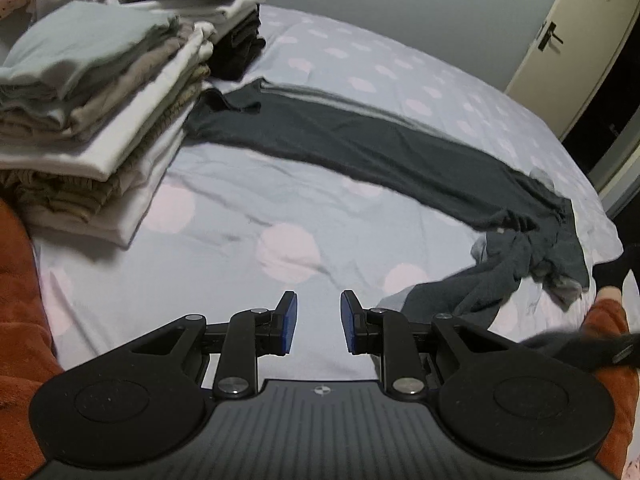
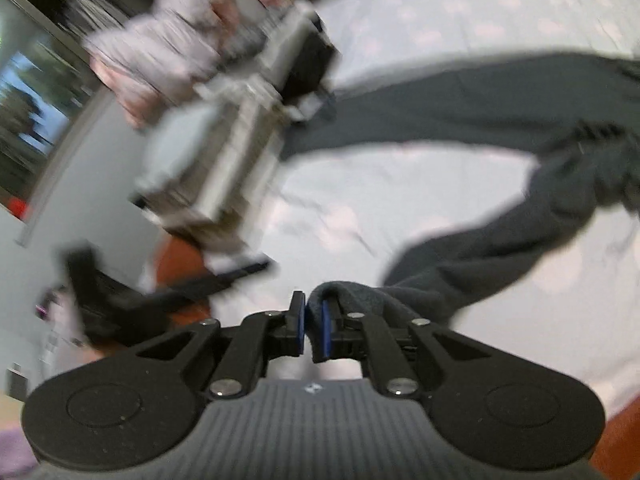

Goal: Fold clothes

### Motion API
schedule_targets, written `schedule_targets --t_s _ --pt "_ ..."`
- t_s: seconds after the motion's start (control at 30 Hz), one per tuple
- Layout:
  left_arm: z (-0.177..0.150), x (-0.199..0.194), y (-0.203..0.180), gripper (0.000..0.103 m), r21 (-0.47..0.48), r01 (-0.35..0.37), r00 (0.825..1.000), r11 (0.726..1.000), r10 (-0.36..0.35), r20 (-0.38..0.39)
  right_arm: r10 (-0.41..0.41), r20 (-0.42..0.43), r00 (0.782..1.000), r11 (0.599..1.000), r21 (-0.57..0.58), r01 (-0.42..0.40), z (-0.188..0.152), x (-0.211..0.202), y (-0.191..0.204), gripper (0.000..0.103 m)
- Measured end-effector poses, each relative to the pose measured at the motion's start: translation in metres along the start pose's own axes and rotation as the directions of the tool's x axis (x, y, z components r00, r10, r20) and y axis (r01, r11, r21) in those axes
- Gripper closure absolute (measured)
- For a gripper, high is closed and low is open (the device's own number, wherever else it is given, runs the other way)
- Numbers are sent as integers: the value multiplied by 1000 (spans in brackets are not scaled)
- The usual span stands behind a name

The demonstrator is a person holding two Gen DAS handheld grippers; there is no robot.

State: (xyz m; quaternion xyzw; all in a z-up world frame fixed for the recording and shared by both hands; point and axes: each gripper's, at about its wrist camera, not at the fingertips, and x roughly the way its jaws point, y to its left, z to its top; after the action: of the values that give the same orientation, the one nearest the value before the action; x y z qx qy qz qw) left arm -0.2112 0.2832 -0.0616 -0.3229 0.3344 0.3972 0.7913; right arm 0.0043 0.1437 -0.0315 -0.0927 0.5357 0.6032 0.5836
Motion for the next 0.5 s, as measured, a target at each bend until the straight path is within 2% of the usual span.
schedule_targets --t_s 0.07,0.1,0.13,0.2,0.27,0.3,0.4,0.5 --pt "-4 6 0 76 12 5 999 1000 -5 -32 1 -47 999 998 59 2 -10 12 -15 88" --pt "-6 10 -2 76 19 9 999 1000 -8 -51 2 -58 998 996 88 3 -16 14 -22 83" --pt "-9 17 -4 76 27 20 997 999 -17 -78 1 -63 998 994 109 5 -19 14 -27 72" --pt "-14 29 -10 67 37 49 990 998 -44 -131 -7 -59 998 991 131 15 -25 6 -38 62" --pt "-21 44 -18 60 36 81 979 996 -73 -188 -24 -46 999 989 148 30 -29 -5 -48 60" --pt "-25 51 -22 56 34 95 973 995 -85 -216 -43 -31 999 987 155 47 -28 -11 -54 56" --pt "-33 73 -33 54 0 142 944 990 -135 -302 -118 27 993 975 192 111 -25 -34 -75 52" --pt "-42 97 -43 53 -44 175 903 984 -178 -392 -239 89 967 941 269 207 -19 -64 -111 51"
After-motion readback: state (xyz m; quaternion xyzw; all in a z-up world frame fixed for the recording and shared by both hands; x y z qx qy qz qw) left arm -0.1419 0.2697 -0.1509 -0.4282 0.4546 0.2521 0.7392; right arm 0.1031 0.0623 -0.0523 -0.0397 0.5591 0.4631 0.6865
